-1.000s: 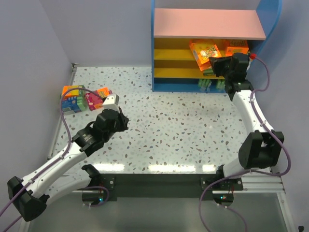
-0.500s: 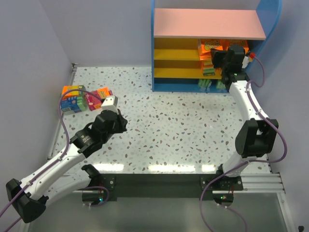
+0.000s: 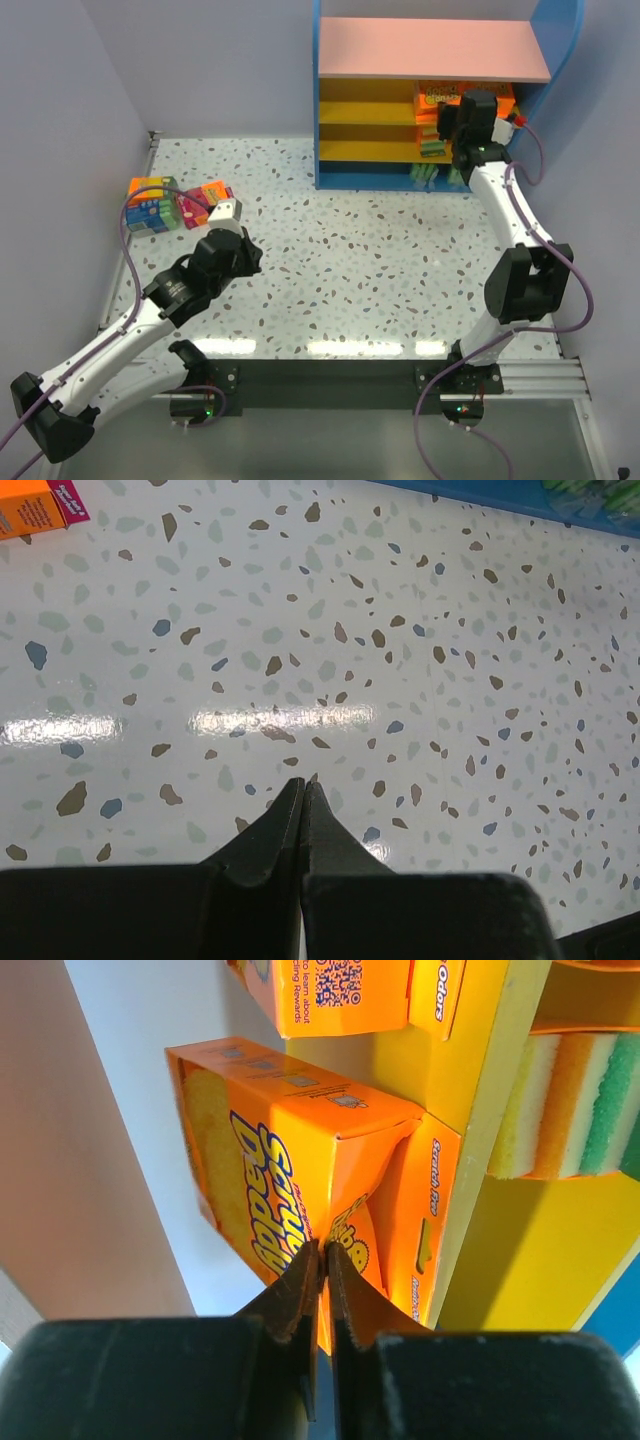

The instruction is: Place and organize the cleaning sponges onto the shelf

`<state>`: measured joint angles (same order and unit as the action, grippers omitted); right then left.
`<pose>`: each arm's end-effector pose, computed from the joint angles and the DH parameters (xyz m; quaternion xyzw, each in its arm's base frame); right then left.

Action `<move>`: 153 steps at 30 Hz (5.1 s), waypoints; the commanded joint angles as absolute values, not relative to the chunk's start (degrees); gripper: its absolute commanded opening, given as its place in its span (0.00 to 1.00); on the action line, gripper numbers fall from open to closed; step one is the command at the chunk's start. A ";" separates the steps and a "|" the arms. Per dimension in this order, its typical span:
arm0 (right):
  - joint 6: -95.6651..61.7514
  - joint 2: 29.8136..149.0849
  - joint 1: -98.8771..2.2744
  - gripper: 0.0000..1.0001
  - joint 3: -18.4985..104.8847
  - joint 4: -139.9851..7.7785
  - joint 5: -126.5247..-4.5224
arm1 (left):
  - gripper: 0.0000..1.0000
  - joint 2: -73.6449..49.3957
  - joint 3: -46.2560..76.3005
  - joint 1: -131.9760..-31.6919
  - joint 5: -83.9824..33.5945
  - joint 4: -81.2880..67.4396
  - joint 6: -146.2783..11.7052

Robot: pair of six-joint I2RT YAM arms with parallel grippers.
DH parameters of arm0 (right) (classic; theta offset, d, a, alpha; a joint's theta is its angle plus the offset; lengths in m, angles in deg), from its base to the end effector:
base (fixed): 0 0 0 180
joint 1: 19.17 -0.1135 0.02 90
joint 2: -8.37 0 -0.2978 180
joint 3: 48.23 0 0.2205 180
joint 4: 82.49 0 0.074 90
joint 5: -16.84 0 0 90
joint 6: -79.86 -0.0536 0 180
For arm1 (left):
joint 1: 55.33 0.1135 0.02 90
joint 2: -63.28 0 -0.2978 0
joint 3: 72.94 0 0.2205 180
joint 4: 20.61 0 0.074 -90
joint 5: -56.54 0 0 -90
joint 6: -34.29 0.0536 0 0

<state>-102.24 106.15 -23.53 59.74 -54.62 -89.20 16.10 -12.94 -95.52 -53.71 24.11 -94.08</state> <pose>0.3969 0.0154 0.4094 0.6134 0.5193 0.3607 0.4732 0.1175 -0.0750 0.3152 -0.0717 0.8618 -0.1837 0.4673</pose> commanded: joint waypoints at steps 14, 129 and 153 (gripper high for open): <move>-95.58 94.95 -23.83 0.50 43.07 -78.82 -86.19 | 0.00 18.63 -10.30 -95.50 -61.57 26.29 -95.26; -66.92 75.79 -38.25 0.00 -3.79 -68.55 -57.87 | 0.29 -20.78 -9.42 -97.27 -45.13 -5.81 -105.90; -81.32 80.67 -37.63 0.00 35.90 -56.25 -81.16 | 0.81 12.83 -10.48 -92.16 -56.31 16.00 -100.97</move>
<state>-76.64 75.92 -37.81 29.60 -58.29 -74.81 11.27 -9.73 -92.48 -55.17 12.50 -102.38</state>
